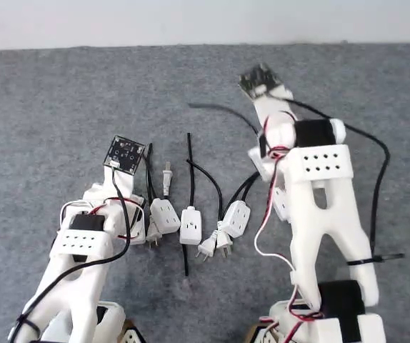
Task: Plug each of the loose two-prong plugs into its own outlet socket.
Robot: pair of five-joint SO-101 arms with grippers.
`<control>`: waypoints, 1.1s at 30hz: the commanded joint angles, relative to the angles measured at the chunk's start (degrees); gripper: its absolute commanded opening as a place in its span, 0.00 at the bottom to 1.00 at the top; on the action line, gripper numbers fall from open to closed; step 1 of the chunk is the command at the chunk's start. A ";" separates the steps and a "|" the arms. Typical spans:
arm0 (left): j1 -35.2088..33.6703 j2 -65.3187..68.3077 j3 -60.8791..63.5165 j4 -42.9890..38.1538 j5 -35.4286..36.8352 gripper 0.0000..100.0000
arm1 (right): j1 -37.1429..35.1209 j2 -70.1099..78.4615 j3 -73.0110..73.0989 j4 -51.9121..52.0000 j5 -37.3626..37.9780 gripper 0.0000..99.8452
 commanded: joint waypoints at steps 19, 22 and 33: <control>19.08 -51.60 -1.01 -0.53 -3.52 0.14 | -21.93 -1.89 -35.08 -14.29 -8.97 0.01; 23.65 -56.88 -1.10 1.14 -5.89 0.14 | -25.01 -1.89 -35.78 -14.29 -8.79 0.01; 33.32 -71.03 1.63 4.40 -15.82 0.14 | -34.07 -1.98 -36.22 -11.30 -8.70 0.01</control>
